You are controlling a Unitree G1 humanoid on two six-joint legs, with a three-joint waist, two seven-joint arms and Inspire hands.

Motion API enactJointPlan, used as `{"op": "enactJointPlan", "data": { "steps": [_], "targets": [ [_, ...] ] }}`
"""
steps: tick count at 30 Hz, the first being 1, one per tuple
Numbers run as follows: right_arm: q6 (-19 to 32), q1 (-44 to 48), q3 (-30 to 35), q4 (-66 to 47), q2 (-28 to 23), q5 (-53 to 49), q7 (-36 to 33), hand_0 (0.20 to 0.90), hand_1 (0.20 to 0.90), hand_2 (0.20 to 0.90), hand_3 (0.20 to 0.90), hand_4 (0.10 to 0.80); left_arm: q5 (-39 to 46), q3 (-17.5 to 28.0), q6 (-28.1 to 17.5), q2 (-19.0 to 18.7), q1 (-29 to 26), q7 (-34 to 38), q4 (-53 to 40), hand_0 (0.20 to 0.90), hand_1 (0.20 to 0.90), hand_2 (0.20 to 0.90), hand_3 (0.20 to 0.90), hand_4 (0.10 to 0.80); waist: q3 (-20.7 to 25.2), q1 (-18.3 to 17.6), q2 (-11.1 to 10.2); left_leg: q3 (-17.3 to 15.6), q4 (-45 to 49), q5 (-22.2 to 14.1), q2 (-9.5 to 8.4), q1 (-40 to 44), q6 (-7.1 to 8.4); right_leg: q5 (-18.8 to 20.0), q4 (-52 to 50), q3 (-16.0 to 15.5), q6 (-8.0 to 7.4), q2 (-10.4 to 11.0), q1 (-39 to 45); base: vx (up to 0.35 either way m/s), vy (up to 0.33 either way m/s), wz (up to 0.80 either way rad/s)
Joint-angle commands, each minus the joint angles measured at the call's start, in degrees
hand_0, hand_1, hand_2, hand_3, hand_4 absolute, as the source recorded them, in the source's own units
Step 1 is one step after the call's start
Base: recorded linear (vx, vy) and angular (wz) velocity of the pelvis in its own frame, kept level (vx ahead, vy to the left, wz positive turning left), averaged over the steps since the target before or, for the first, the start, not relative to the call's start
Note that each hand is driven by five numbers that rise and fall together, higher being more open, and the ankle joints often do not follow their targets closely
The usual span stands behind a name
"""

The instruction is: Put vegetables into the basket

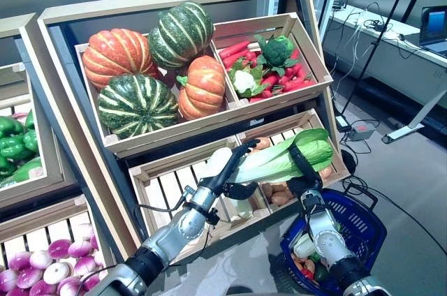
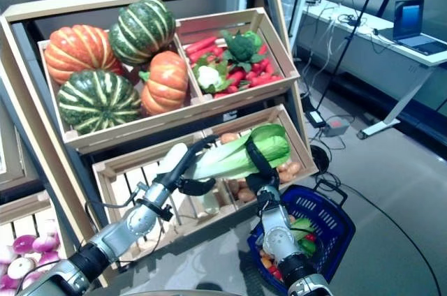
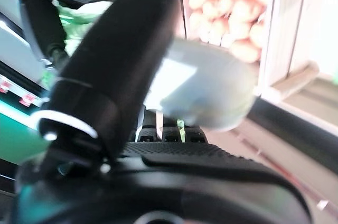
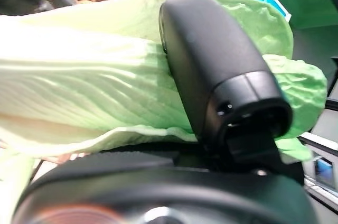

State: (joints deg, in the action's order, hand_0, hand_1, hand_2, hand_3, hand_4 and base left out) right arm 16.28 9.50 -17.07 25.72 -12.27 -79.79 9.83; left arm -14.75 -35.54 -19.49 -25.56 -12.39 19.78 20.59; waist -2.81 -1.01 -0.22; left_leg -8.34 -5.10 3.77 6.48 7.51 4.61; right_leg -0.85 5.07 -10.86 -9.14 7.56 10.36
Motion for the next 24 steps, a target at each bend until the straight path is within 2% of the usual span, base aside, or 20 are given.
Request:
{"op": "enactJointPlan", "data": {
  "steps": [1,9,16,24],
  "targets": [
    [5.8,7.8,6.8,-4.7,1.8,5.3,1.3,0.300,0.300,0.300,0.300,0.400,4.2,5.2,-2.5,0.4,-4.1,1.7,1.9,0.900,0.900,0.900,0.900,0.800,0.9,0.4,-1.0,-1.0,0.1,-6.2,-1.99,2.2,-1.97,2.4,-0.1,1.8,2.75,-1.0,-2.1,0.004,-0.018,-0.03],
    [7.0,3.6,11.7,-2.9,-1.3,7.6,1.0,0.300,0.300,0.300,0.300,0.400,2.2,10.8,-1.5,-1.7,-0.8,2.0,4.6,0.900,0.900,0.900,0.900,0.800,0.4,0.1,-0.7,-1.2,0.1,-6.0,-1.79,2.0,-1.86,2.5,-0.1,2.1,2.81,-1.2,-2.4,-0.003,-0.004,-0.02],
    [7.3,0.7,16.8,1.3,-6.3,12.7,-1.0,0.300,0.300,0.300,0.300,0.400,3.7,16.1,0.2,-4.9,1.3,2.5,7.8,0.900,0.900,0.900,0.900,0.800,-0.1,-0.3,-0.3,-1.5,0.1,-5.8,-1.52,2.2,-1.60,2.6,-0.1,2.2,2.74,-1.2,-2.4,0.000,0.000,0.00],
    [9.3,-1.5,21.4,5.4,-9.5,20.6,-9.1,0.300,0.300,0.300,0.300,0.400,10.5,20.9,1.4,-4.3,2.1,1.5,11.6,0.900,0.900,0.900,0.900,0.800,-0.8,-1.5,-0.5,-2.0,0.1,-5.6,-0.79,2.7,-1.27,2.6,-0.1,3.2,3.31,-2.0,-2.6,-0.007,-0.068,-0.05]
  ]
}}
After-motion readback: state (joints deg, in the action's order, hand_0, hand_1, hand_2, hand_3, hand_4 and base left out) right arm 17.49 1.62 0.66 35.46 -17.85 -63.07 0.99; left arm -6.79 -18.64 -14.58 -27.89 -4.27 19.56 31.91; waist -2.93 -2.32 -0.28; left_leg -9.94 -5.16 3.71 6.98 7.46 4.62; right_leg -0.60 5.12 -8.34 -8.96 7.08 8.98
